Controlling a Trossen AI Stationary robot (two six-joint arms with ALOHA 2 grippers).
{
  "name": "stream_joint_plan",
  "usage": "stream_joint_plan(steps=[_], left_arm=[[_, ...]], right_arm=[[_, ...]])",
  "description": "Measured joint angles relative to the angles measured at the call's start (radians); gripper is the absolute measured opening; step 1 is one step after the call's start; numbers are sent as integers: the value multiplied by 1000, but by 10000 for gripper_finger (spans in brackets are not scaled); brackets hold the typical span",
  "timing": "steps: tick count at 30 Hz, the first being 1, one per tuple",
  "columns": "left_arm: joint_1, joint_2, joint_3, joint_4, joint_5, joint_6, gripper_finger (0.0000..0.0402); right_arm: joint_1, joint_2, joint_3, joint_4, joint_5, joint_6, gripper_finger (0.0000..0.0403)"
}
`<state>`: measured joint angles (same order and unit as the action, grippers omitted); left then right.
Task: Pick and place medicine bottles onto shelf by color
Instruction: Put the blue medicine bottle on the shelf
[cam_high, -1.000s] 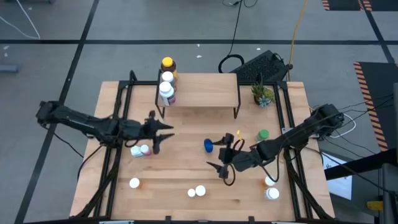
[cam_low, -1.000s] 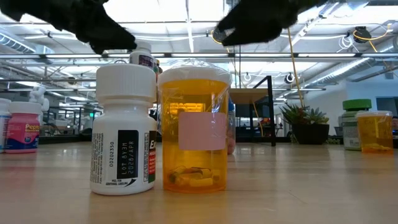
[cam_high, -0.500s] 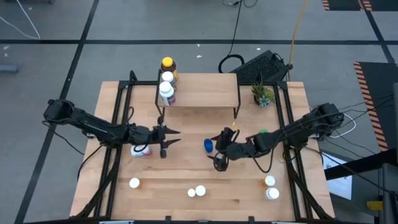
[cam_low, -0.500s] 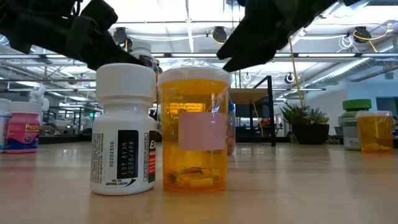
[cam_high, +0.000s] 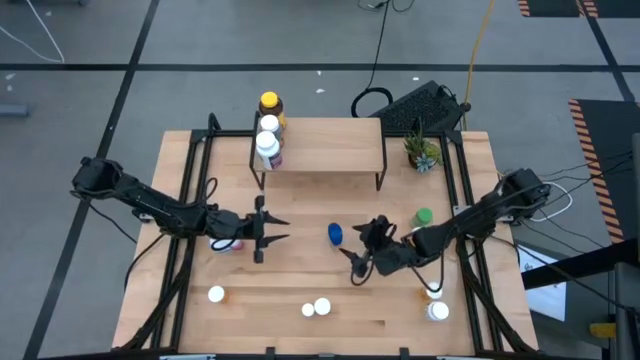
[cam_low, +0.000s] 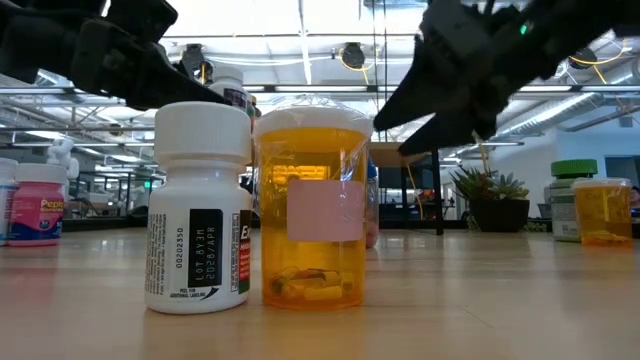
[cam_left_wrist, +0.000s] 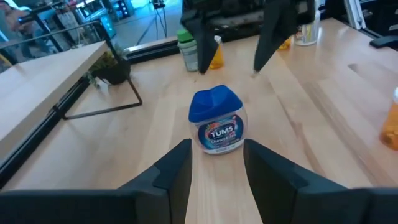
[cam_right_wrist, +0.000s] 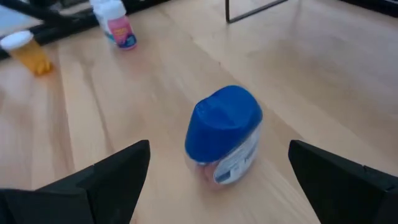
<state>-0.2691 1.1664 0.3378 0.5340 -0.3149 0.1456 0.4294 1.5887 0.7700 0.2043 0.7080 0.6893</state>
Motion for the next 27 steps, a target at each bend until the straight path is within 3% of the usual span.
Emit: stream_joint_plan(steps=[5,15,22,27], left_arm=[[6,9,0,17,-17,7,187],[97,184,3,271,-26,78,276],[156,273,74,280,7,90,281],[158,274,92,246,50,110,271]], right_arm=[[2,94,-37,195,2,-66,380],[-69,222,-37,297,22,-177,380],[-148,243,-37,322,-85,-269,374],[-162,236,-37,296,-82,-336,341]])
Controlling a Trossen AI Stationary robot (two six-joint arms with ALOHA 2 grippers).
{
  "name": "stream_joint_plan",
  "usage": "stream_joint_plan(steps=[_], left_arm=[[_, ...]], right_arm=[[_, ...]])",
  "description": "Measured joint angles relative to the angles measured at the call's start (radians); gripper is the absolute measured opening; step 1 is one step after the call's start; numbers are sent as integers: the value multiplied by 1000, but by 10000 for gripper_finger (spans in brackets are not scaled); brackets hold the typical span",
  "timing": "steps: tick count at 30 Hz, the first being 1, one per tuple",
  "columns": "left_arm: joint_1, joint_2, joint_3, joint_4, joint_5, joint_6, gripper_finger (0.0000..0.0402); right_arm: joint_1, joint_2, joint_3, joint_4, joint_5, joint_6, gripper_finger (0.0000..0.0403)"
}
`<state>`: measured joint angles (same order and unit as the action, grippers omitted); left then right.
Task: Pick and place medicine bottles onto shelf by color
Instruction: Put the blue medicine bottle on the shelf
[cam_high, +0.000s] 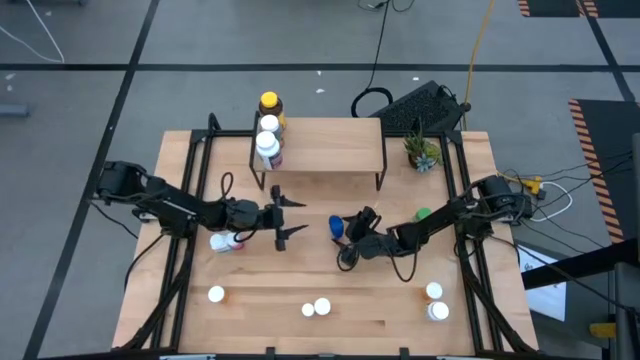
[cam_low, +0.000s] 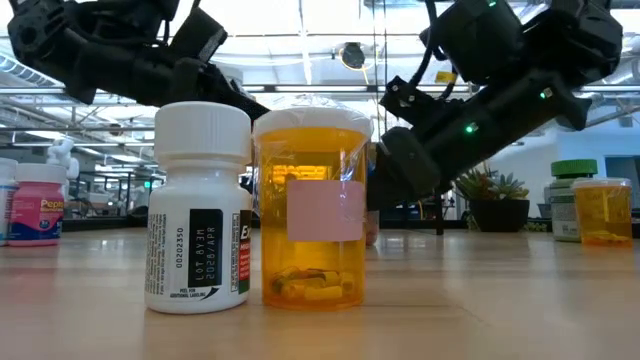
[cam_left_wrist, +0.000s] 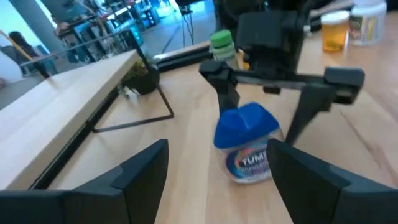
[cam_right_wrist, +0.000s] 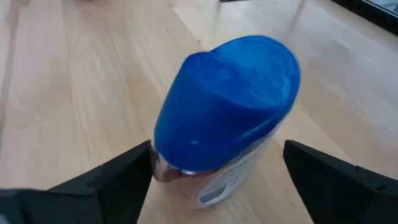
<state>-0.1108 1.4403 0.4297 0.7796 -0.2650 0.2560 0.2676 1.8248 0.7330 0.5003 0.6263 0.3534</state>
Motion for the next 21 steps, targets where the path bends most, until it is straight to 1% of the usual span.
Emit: stream_joint_plan(steps=[6,8,10,14,18,21], left_arm=[[-3,0,14,0,13,40,261],[6,0,37,-28,77,37,257],[16,0,65,-81,140,18,253],[35,0,121,-216,156,0,252],[53,0,150,-235,165,-15,261],[73,25,159,-235,191,-31,268]], right_arm=[[0,0,0,-112,0,-12,292],[0,1,0,-129,-2,-45,281],[0,1,0,-119,-25,-81,275],[-12,1,0,-73,-97,-117,269],[-32,1,0,-53,-128,-154,263],[-52,1,0,-51,-135,-186,243]])
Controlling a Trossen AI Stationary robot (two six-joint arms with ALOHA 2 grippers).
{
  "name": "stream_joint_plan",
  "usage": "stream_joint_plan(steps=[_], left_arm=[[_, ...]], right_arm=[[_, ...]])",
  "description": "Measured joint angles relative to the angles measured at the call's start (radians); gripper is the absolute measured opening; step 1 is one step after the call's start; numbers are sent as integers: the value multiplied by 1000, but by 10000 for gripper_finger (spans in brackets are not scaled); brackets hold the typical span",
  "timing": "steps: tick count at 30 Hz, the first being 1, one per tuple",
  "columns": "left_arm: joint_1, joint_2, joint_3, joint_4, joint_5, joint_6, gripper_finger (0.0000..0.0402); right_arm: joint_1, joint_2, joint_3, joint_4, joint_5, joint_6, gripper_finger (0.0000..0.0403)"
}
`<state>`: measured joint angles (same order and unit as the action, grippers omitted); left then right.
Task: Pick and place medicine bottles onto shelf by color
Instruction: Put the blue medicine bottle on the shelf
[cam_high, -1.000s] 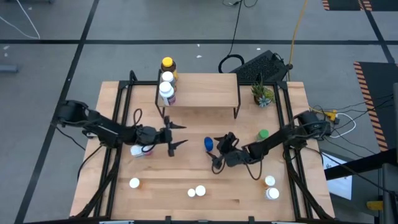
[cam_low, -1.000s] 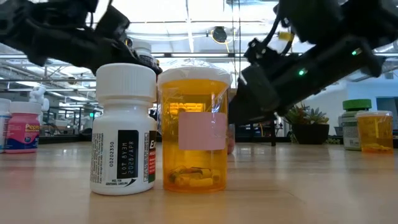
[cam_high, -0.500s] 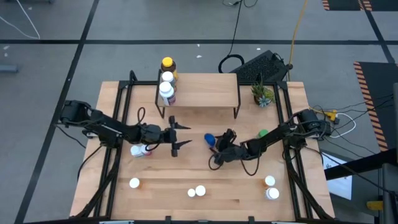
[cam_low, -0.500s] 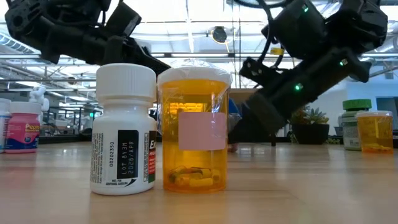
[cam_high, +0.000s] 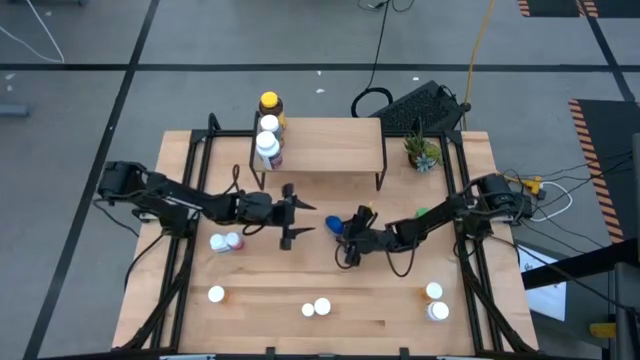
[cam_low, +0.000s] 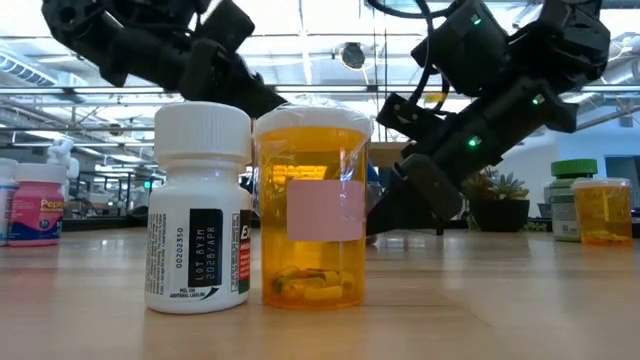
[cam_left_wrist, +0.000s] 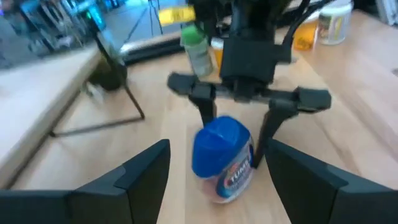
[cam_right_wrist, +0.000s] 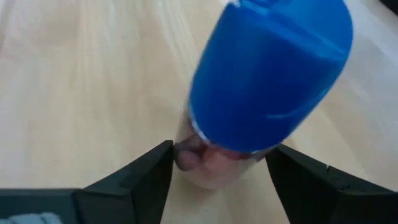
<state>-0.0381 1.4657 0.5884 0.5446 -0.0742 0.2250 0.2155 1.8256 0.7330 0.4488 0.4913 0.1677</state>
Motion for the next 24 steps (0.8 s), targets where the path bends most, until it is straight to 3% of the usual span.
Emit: stream_joint_plan(steps=[4,9,16,24], left_arm=[[21,70,15,-1,68,-26,269],[24,179,76,-31,75,-28,269],[25,260,220,-181,79,-25,269],[51,265,335,-435,144,-57,246]], right_arm=[[-29,0,0,10,-75,-65,206],[-70,-2,0,30,-211,-157,170],[-109,-1,0,50,-311,-218,169],[-111,-1,0,53,-314,-237,171]])
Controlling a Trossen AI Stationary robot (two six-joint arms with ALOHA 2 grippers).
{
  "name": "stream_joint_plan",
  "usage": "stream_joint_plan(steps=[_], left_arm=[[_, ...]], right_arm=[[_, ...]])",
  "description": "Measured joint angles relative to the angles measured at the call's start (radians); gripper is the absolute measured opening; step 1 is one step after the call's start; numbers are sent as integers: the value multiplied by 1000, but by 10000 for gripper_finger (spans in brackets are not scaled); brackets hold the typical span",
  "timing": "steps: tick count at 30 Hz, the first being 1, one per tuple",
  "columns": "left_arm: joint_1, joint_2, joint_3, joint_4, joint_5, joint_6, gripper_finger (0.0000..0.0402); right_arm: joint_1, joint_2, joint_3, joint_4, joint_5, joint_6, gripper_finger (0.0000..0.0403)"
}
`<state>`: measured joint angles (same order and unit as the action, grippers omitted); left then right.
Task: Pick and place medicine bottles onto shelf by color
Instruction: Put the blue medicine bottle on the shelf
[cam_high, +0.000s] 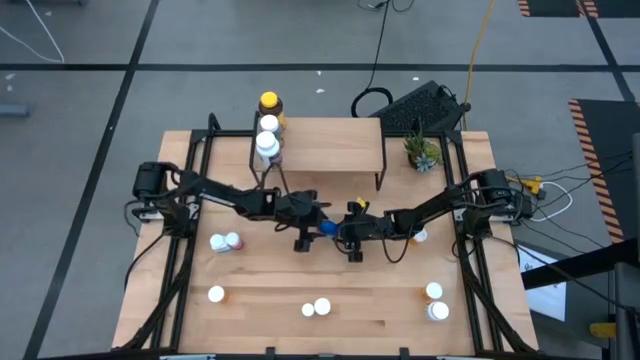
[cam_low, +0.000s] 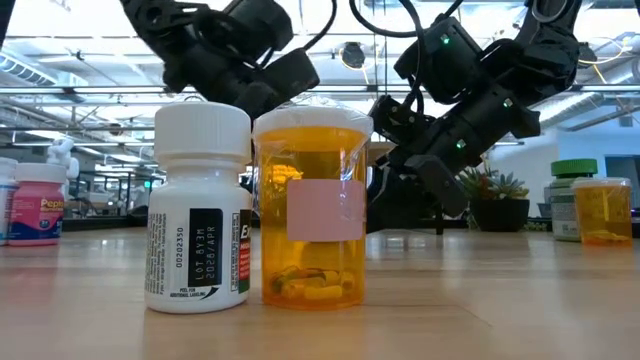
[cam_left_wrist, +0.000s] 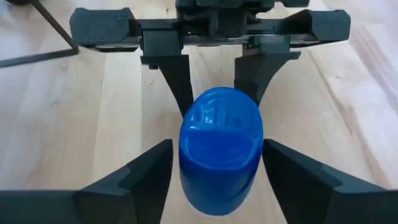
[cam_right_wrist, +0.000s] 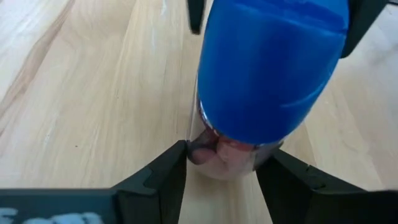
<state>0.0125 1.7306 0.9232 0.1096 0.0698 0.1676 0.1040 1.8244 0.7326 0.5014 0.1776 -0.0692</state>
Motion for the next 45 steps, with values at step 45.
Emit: stream_joint_plan(steps=[45], left_arm=[[163,-285,353,-394,-178,105,188]], right_arm=[[42,-667,-433,280,109,148,325]])
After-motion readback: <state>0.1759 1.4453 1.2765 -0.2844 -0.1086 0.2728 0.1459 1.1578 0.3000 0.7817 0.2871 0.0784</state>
